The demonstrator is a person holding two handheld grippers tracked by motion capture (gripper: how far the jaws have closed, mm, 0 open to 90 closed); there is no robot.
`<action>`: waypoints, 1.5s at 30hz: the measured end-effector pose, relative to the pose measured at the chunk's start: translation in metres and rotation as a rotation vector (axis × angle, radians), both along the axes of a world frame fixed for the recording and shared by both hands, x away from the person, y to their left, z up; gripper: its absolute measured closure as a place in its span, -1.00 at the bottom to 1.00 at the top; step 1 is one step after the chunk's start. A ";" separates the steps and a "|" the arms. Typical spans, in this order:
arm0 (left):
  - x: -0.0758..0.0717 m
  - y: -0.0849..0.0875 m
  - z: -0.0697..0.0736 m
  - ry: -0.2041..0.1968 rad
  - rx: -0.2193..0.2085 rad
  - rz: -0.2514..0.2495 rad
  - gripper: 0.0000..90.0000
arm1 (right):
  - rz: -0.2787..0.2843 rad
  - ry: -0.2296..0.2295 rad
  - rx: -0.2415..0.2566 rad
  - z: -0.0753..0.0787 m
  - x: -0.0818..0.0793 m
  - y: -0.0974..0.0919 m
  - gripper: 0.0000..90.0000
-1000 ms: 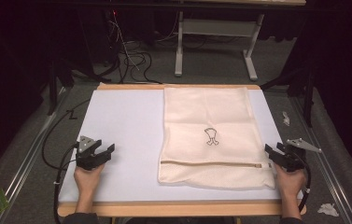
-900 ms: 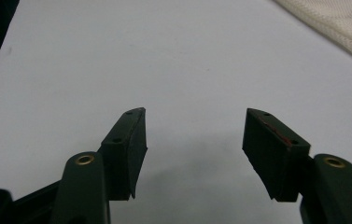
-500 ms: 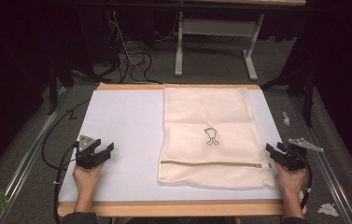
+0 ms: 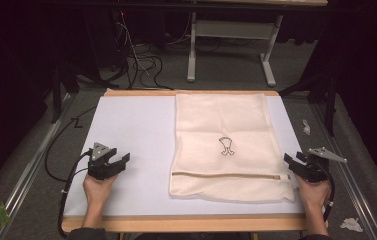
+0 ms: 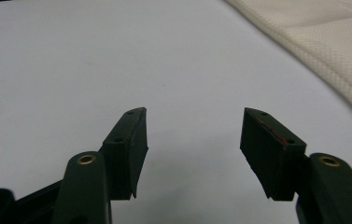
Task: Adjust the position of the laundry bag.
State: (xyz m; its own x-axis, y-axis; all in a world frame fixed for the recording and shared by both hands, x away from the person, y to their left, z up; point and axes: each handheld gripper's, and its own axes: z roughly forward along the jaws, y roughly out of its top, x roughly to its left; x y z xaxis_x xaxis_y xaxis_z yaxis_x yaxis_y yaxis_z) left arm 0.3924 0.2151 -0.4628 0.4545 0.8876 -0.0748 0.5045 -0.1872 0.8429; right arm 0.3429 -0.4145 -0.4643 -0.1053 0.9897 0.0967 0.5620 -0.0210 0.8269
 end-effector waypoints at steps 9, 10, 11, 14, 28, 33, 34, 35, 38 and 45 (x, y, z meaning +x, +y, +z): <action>-0.003 -0.026 0.012 0.002 0.025 -0.072 -0.09 | 0.025 0.010 0.014 0.007 -0.002 0.002 0.05; -0.003 -0.026 0.012 0.002 0.025 -0.072 -0.09 | 0.025 0.010 0.014 0.007 -0.002 0.002 0.05; -0.003 -0.032 0.013 0.013 0.029 -0.085 -0.09 | 0.025 0.014 0.016 0.006 -0.002 0.003 0.06; -0.002 -0.037 0.014 0.030 0.021 -0.103 -0.10 | 0.034 0.013 0.006 0.007 -0.003 0.005 0.08; -0.001 -0.082 0.016 0.072 0.058 -0.188 -0.11 | 0.086 0.077 0.000 0.012 -0.001 0.012 0.22; 0.001 -0.095 0.017 0.084 0.061 -0.202 -0.11 | 0.095 0.093 0.000 0.013 0.002 0.016 0.22; 0.001 -0.095 0.017 0.084 0.061 -0.202 -0.12 | 0.095 0.093 0.000 0.013 0.002 0.016 0.22; 0.002 -0.102 0.017 0.094 0.041 -0.211 -0.12 | 0.104 0.094 -0.003 0.013 0.003 0.016 0.22; 0.004 -0.112 0.016 0.102 0.072 -0.227 -0.14 | 0.118 0.108 -0.006 0.013 0.006 0.020 0.22; 0.008 -0.136 0.011 0.140 0.052 -0.250 -0.17 | 0.124 0.135 -0.013 0.013 0.012 0.025 0.21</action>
